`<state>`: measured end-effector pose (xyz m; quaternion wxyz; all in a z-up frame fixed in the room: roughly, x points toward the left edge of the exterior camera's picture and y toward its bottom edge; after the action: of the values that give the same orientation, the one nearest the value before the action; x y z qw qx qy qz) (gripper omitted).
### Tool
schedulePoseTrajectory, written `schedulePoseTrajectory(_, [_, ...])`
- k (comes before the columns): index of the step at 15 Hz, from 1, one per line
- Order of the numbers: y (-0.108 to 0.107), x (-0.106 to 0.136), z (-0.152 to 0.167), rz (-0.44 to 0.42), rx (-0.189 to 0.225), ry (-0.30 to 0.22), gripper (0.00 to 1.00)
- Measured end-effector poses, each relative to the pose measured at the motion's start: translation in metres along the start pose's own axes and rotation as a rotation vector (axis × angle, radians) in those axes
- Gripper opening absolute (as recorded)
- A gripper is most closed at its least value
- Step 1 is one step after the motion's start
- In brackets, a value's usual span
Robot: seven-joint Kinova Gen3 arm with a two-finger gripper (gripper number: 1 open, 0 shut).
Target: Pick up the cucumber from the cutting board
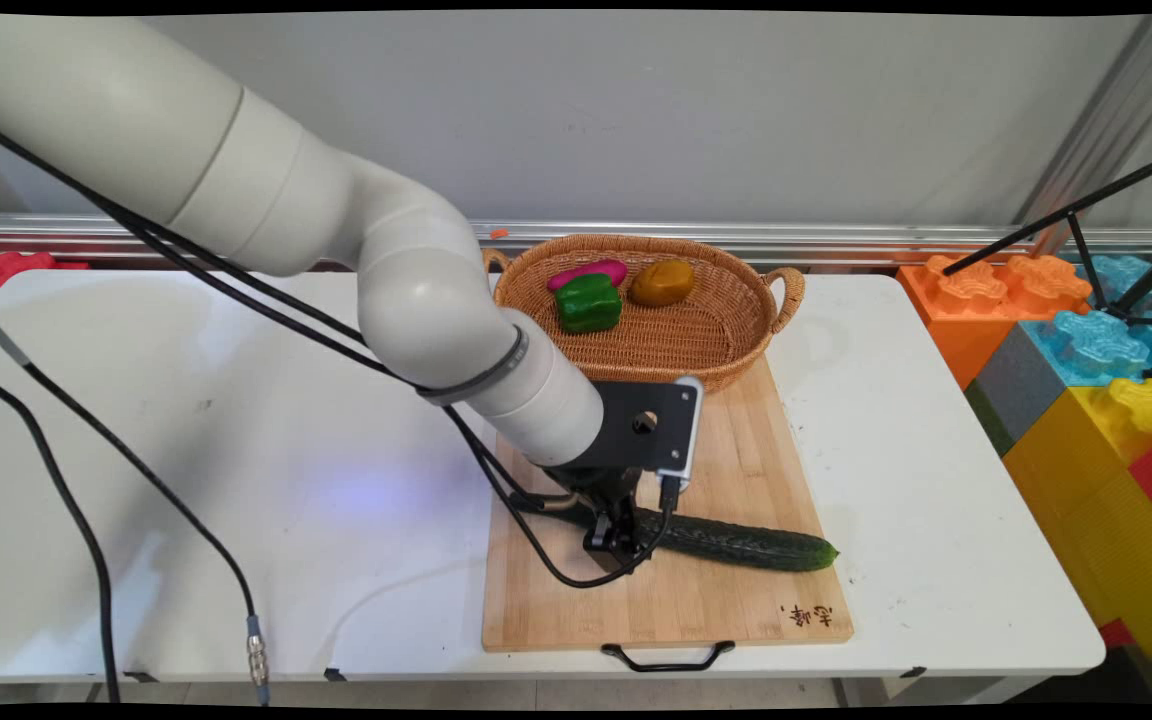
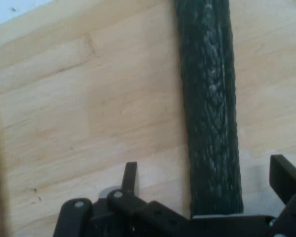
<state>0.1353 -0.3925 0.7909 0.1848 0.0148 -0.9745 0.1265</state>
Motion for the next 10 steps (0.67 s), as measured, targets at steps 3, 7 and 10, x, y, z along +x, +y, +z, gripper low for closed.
schedulePoseTrajectory(3, [0.002,-0.001,0.006,0.021,0.003,0.000,1.00])
schedulePoseTrajectory(7, [0.004,-0.003,0.013,0.044,0.006,0.000,0.00])
schedulePoseTrajectory(10, [0.005,-0.004,0.015,0.048,0.001,-0.003,0.00])
